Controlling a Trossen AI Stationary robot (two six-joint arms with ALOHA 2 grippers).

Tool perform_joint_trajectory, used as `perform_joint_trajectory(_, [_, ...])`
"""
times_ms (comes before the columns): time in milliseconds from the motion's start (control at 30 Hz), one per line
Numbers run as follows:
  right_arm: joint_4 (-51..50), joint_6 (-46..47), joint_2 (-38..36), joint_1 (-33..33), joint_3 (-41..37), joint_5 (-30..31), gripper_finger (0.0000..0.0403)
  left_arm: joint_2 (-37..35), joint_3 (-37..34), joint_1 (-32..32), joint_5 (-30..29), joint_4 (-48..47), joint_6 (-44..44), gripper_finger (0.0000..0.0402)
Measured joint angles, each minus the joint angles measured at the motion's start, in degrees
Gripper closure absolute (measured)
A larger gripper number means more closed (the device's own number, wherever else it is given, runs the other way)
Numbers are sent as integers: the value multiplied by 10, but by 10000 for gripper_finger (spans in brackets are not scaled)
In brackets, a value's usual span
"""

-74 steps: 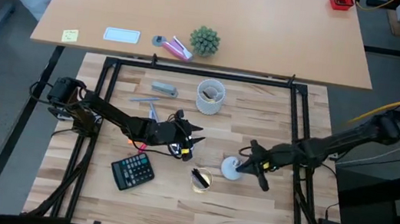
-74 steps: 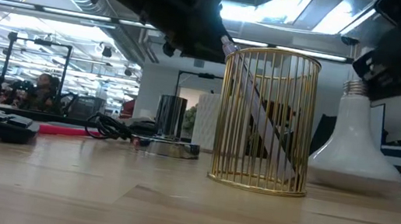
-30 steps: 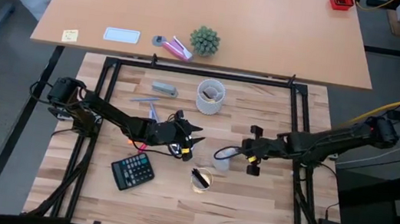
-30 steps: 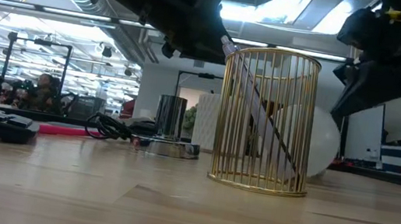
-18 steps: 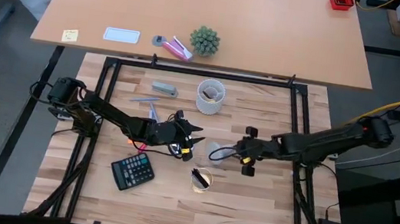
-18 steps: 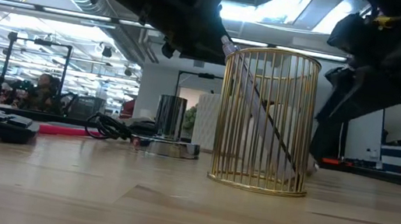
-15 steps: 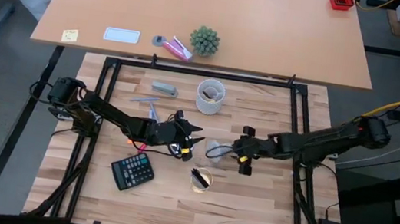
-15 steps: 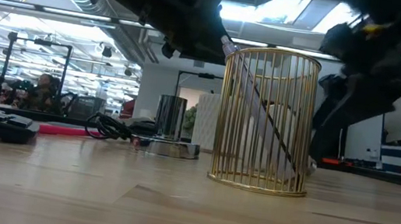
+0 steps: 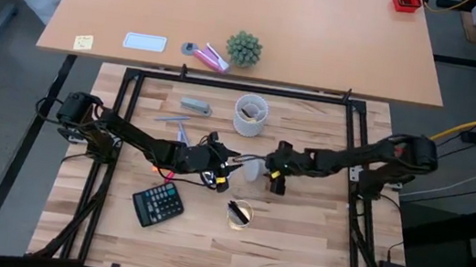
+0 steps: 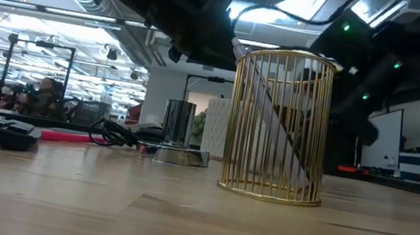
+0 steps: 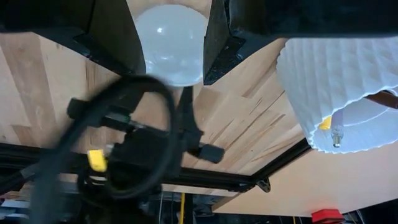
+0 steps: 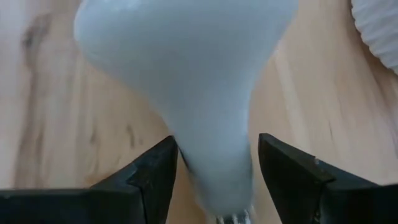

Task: Screw lightbulb
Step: Insert the lightbulb into the lamp

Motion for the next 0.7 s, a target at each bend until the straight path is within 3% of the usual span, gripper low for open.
perform_joint_trajectory(200, [46,0,36,-22,0,-28,186,0,0,0,0,-4,0,249])
perform_joint_trajectory(433, [49,-1,36,-20,0,-28,246,0,0,0,0,-3,0,249])
perform_joint_trajectory(700, [61,-1,36,-20,0,-27,249,0,0,0,0,4,0,249])
